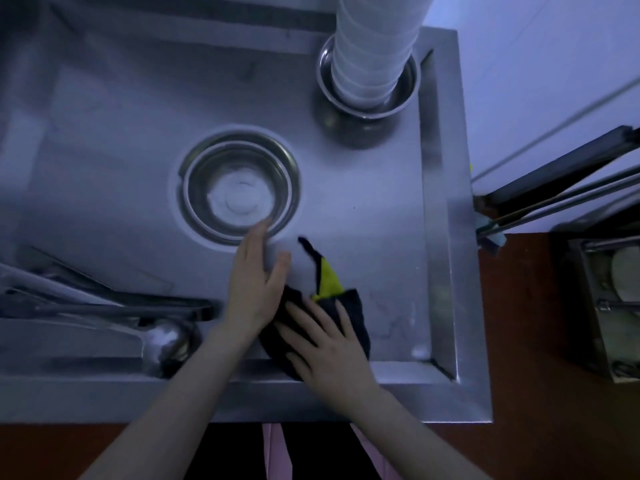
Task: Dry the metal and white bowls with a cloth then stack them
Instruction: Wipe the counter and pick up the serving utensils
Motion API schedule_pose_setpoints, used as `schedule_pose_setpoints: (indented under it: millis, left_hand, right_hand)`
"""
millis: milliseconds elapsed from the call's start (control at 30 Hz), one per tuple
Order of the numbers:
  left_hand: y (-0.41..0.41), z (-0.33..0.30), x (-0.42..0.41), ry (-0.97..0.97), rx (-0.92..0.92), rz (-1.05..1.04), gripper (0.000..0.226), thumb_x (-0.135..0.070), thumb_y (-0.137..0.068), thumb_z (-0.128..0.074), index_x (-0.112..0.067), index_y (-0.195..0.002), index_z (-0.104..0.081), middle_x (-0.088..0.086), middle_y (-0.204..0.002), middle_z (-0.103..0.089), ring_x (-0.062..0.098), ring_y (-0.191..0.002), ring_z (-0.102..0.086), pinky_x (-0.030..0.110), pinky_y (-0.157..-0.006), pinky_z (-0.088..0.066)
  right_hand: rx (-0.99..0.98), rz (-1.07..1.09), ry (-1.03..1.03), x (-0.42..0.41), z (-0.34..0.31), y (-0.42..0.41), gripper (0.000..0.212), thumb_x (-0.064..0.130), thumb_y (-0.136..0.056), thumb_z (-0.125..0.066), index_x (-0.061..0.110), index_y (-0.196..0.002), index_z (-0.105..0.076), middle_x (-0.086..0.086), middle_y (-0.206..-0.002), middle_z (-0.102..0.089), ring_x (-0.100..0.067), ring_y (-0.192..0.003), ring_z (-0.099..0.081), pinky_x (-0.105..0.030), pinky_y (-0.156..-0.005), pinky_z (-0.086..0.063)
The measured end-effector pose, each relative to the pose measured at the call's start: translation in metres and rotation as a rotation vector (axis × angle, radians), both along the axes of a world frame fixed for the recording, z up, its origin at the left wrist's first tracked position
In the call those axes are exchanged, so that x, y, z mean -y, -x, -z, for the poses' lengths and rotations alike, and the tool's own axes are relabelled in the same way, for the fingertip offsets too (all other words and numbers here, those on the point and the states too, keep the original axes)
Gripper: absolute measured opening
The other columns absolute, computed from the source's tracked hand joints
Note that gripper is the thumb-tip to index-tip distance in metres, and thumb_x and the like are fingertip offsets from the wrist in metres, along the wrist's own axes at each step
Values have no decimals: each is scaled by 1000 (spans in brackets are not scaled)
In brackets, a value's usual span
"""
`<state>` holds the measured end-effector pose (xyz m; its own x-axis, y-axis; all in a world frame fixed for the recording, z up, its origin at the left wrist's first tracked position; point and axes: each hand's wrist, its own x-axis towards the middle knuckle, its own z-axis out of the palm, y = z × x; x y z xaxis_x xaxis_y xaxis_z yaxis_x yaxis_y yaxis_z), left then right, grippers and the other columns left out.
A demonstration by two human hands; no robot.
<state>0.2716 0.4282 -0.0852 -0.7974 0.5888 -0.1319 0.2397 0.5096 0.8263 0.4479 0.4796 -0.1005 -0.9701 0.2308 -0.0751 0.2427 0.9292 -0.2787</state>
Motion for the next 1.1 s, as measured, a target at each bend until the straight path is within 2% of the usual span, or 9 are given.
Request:
schedule_pose_setpoints:
  millis: [167, 300, 367, 600, 733, 833, 900, 967, 1100]
  left_hand:
    - [34, -5, 22, 102, -60, 128, 55, -41, -98, -47, -19, -148, -40, 7, -150, -45, 25, -140, -38, 38, -116, -30]
    - [98, -12, 31, 137, -161, 89, 56, -41, -92, -46, -10, -139, -50, 17, -135, -57, 37, -124, -51, 42, -105, -39]
    - [134, -11, 38, 185, -220, 102, 52, -35, -91, -49, -7, -135, -53, 18, -127, -59, 38, -113, -54, 39, -101, -38]
    - [236, 17, 68, 360, -415, 316, 58, -37, -90, -42, 1, -130, -58, 24, -134, -59, 44, -121, -57, 56, -101, -46]
    - [257, 13, 69, 340, -516, 408, 53, -37, -84, -45, -6, -119, -69, 16, -122, -68, 35, -105, -68, 49, -91, -53]
    - [276, 9, 72, 258, -498, 435, 48, -36, -84, -47, -11, -119, -68, 8, -111, -72, 27, -95, -68, 44, -94, -53]
    - [296, 9, 79, 200, -482, 432, 44, -33, -86, -47, -12, -119, -68, 3, -109, -73, 18, -97, -62, 40, -101, -48]
    - [319, 9, 90, 148, -486, 398, 39, -26, -89, -46, -10, -115, -70, 6, -109, -73, 22, -97, -65, 37, -105, -40]
    - [378, 3, 131, 195, -555, 235, 42, -28, -98, -40, -5, -121, -66, 13, -125, -66, 32, -114, -62, 41, -103, -43]
  right_hand:
    - [71, 192, -59, -49, -5, -39, 48, 42, -94, -44, 35, -142, -43, 8, -155, -31, -15, -144, -28, -53, -110, -29]
    - [96, 582, -93, -92, -6, 28, 53, 44, -93, -35, 26, -142, -46, -1, -149, -42, -22, -137, -33, -55, -107, -30]
    - [74, 652, -97, -103, -5, 75, 55, 45, -94, -32, 24, -143, -45, -2, -149, -42, -25, -136, -35, -54, -109, -28]
    - [5, 631, -147, -130, 6, 223, 54, 43, -94, -33, 21, -142, -45, -6, -146, -45, -31, -132, -43, -53, -111, -29]
    - [12, 636, -125, -140, 6, 311, 50, 39, -99, -38, 23, -146, -39, -4, -151, -38, -31, -136, -37, -48, -116, -17]
    - [-41, 620, -118, -130, 7, 390, 54, 42, -93, -37, 23, -143, -45, -4, -150, -41, -30, -135, -39, -50, -115, -21]
    - [-54, 468, -141, -98, 10, 435, 55, 44, -89, -36, 23, -138, -51, -5, -146, -46, -29, -132, -44, -52, -110, -29]
    - [-77, 236, -124, -51, 13, 464, 54, 44, -88, -38, 24, -135, -54, -4, -143, -49, -28, -130, -47, -54, -105, -35]
    - [-82, -19, -67, 5, 13, 450, 48, 42, -93, -44, 30, -140, -48, 3, -149, -42, -21, -138, -38, -51, -112, -28]
